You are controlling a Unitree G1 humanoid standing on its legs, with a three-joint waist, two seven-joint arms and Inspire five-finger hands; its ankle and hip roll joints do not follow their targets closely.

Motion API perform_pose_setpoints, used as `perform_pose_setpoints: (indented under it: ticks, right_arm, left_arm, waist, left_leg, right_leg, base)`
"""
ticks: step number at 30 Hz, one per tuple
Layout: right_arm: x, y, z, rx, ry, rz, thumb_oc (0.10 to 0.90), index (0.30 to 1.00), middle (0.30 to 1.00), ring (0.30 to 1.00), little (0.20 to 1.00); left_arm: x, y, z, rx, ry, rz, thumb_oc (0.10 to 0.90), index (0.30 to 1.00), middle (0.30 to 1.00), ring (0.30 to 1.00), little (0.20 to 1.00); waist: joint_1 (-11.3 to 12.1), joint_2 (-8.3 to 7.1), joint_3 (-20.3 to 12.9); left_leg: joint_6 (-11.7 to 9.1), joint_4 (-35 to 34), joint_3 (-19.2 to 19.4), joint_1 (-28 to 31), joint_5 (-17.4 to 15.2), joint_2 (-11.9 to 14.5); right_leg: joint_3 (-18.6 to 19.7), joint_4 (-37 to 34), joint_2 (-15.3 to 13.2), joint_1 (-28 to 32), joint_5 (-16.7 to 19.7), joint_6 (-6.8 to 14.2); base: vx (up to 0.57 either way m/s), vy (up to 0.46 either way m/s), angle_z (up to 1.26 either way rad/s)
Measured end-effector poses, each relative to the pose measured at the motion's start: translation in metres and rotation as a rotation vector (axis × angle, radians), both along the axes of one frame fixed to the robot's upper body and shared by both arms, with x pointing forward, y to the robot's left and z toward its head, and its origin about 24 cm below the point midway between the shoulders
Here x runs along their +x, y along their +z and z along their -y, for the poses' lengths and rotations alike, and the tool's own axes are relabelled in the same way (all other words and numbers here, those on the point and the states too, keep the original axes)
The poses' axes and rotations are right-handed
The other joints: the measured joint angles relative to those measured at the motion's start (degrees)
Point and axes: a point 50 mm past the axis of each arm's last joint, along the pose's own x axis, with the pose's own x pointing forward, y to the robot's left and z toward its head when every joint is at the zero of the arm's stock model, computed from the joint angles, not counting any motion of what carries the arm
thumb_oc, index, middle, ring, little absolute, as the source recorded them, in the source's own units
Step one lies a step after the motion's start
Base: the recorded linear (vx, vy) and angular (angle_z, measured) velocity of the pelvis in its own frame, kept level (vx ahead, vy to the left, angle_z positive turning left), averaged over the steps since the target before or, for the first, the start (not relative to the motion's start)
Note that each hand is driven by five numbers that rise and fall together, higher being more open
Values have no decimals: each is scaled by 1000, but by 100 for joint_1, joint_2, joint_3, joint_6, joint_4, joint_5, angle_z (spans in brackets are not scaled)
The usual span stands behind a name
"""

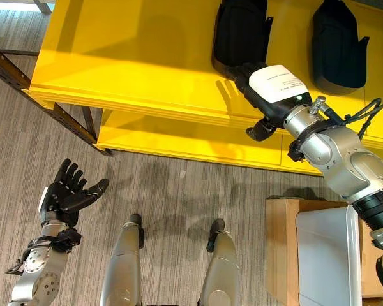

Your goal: Move parts from the plastic box to the shelf.

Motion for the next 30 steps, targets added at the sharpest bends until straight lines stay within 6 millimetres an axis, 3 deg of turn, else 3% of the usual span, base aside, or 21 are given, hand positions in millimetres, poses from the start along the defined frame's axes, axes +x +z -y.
perform_pose_setpoints:
  ticks: [30]
  right_arm:
    - [13, 9, 18, 13, -119, 22, 900, 1000, 1000, 1000, 1000]
  left_arm:
    - [0, 1, -3, 1, 16, 6, 900, 1000, 1000, 1000, 1000]
  waist:
    - [22, -8, 0]
  left_leg:
    - [-5, -4, -7, -2, 3, 2]
  right_leg:
    - [-6, 13, 1, -3, 0, 0]
  base:
    - [0, 0, 0]
